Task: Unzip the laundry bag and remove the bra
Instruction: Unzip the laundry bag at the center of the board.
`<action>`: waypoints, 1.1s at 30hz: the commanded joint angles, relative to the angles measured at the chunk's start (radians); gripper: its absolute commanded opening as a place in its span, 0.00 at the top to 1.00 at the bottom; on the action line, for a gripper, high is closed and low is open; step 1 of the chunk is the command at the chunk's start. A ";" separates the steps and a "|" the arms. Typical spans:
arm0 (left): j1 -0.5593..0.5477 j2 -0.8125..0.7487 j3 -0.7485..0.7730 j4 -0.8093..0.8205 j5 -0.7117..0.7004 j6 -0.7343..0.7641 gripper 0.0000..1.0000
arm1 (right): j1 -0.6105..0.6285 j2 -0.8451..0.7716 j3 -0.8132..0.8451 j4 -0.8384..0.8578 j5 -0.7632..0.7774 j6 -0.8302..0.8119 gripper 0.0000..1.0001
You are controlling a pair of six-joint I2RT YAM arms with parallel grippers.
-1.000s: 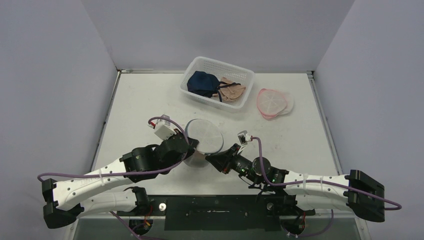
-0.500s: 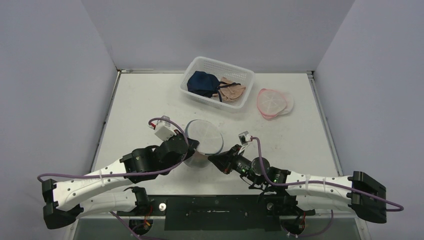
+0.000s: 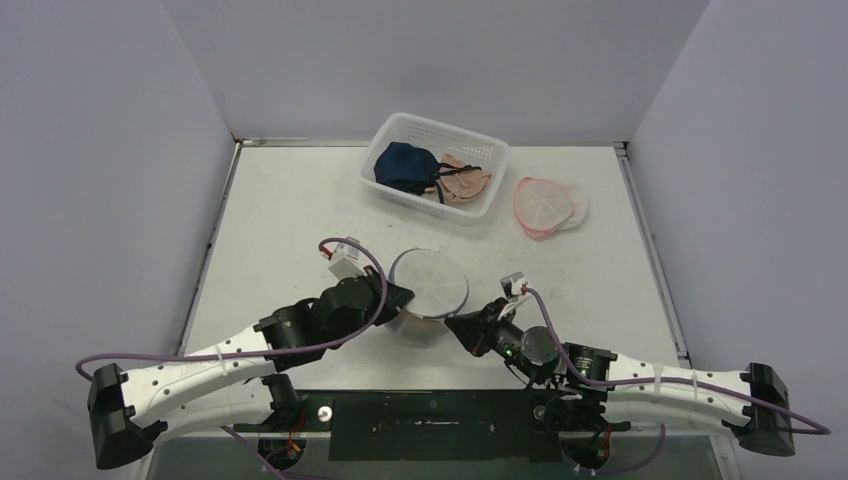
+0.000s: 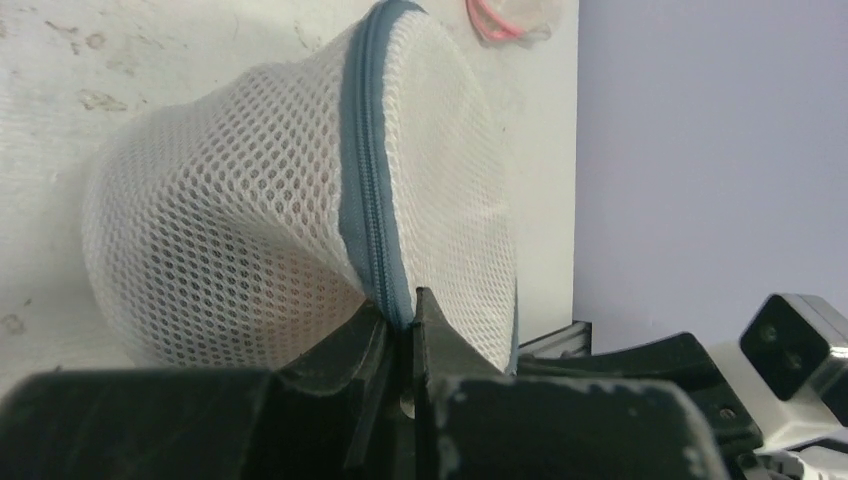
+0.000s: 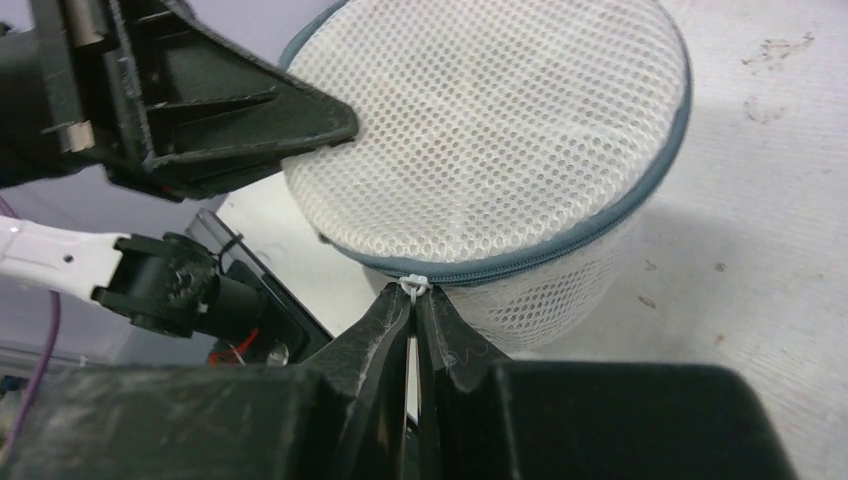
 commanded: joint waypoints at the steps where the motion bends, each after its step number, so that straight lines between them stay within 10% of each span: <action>1: 0.127 0.032 -0.121 0.436 0.325 0.177 1.00 | 0.079 -0.075 0.010 -0.170 0.147 -0.061 0.95; 8: 0.338 0.269 -0.141 0.825 0.775 0.263 0.95 | 0.224 -0.077 -0.022 -0.239 0.299 -0.001 0.95; 16: 0.345 0.236 -0.188 0.705 0.693 0.209 0.02 | 0.260 0.117 -0.033 -0.056 0.327 0.024 0.95; 26: 0.232 -0.195 -0.350 0.149 0.362 -0.002 0.04 | 0.243 0.292 0.035 0.087 0.266 -0.022 0.95; 33: 0.077 -0.259 -0.425 0.156 0.282 -0.162 0.04 | 0.200 0.401 0.096 0.156 0.176 -0.062 0.95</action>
